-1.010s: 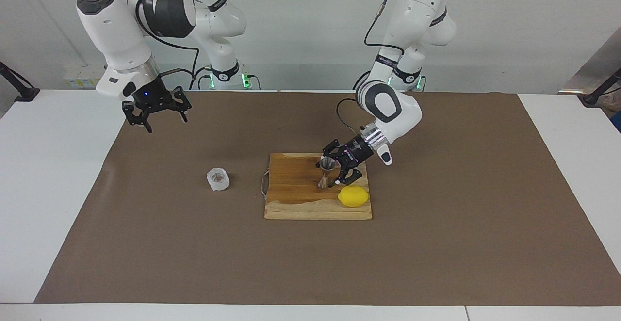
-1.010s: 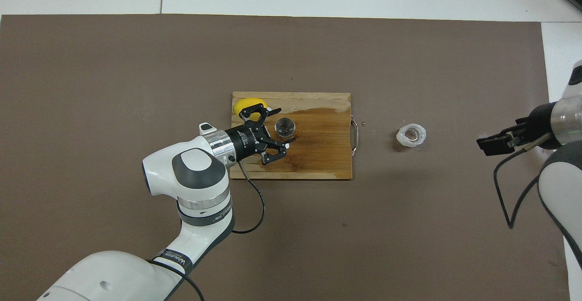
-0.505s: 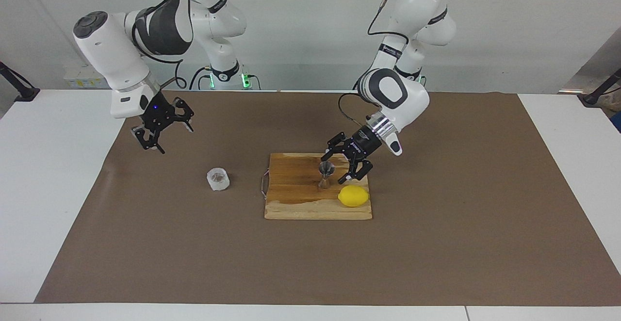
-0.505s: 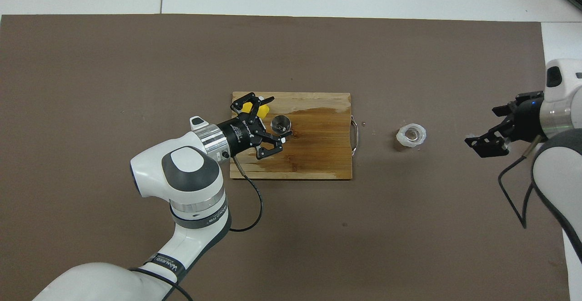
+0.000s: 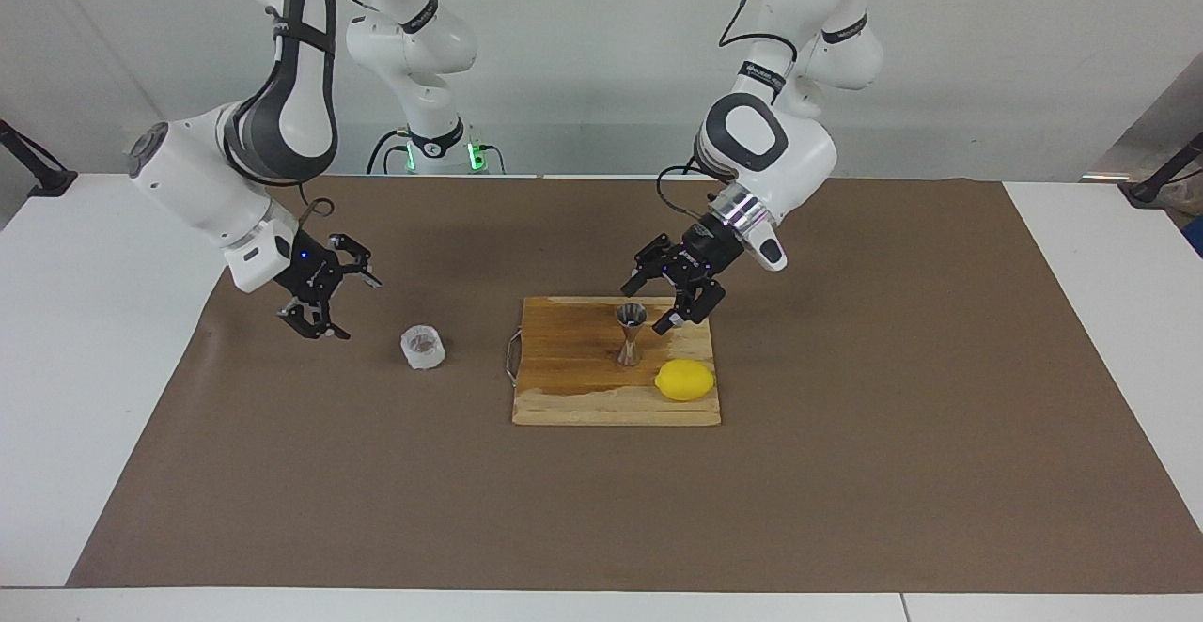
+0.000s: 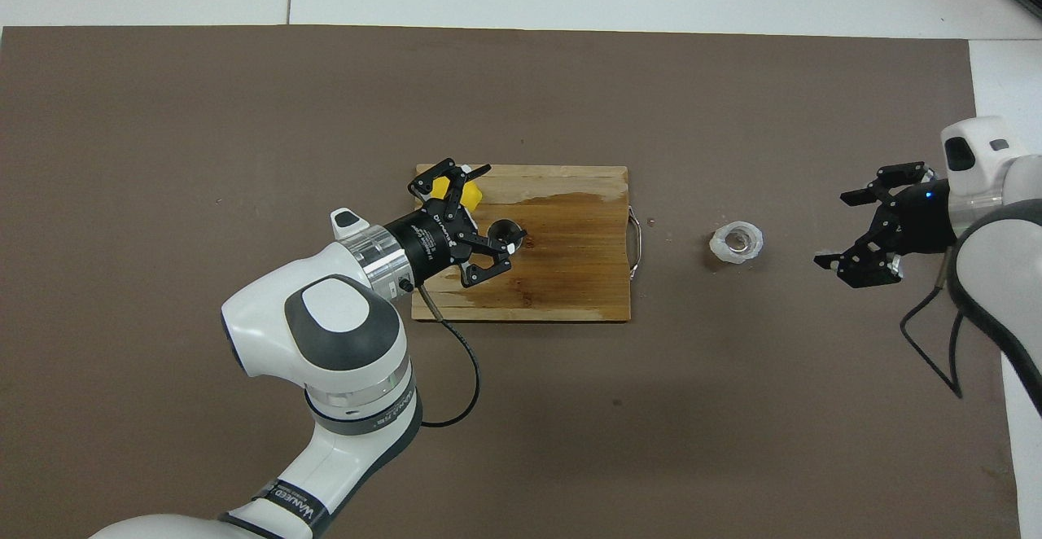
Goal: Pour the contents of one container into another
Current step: 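Set the cup down with the left gripper while the right gripper advances, then withdraw the left gripper while the right gripper grasps the white cup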
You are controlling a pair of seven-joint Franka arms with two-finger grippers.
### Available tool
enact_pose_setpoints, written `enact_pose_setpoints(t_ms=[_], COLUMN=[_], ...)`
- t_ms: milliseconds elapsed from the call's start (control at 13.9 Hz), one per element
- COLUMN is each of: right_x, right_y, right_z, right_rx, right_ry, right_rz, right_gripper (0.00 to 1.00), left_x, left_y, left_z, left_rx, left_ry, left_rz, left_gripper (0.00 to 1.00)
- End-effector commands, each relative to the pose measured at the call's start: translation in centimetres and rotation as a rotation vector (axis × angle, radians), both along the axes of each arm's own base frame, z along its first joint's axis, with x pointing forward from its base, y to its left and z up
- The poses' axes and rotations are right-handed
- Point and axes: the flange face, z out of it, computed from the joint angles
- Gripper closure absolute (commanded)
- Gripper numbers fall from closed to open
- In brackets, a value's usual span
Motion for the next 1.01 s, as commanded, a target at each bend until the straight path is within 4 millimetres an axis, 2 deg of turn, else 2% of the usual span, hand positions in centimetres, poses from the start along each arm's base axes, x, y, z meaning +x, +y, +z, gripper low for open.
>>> enact_pose_setpoints(t_ms=[0, 144, 289, 361, 433, 649, 866, 938], right_x=[0.8, 0.9, 1.1, 1.0, 0.8, -0.3, -1.1, -1.0], right_y=[0.3, 0.6, 0.3, 0.3, 0.3, 0.8, 1.1, 1.6], right_z=[-3.2, -5.0, -8.0, -9.5, -10.5, -12.0, -13.2, -13.5], right_rx=[0.079, 0.139, 0.219, 0.259, 0.277, 0.303, 0.334, 0.333], right_ry=[-0.035, -0.045, -0.071, -0.07, -0.075, -0.094, -0.13, -0.126], right_rz=[0.037, 0.027, 0.028, 0.032, 0.049, 0.093, 0.127, 0.131], right_gripper=[0.0, 0.0, 0.0, 0.0, 0.0, 0.0, 0.0, 0.0], left_x=[1.2, 2.2, 3.6, 3.9, 4.5, 7.6, 8.1, 7.6], left_y=[0.5, 1.3, 3.0, 3.3, 3.1, 5.5, 8.3, 9.2], left_z=[2.2, 3.4, 4.5, 4.7, 5.8, 9.2, 10.7, 11.4], left_rx=[0.116, 0.164, 0.163, 0.191, 0.245, 0.4, 0.603, 0.654], left_ry=[-0.114, -0.168, -0.191, -0.21, -0.261, -0.35, -0.395, -0.397], left_rz=[-0.072, -0.085, -0.068, -0.091, -0.146, -0.402, -0.584, -0.653], left_gripper=[0.0, 0.0, 0.0, 0.0, 0.0, 0.0, 0.0, 0.0])
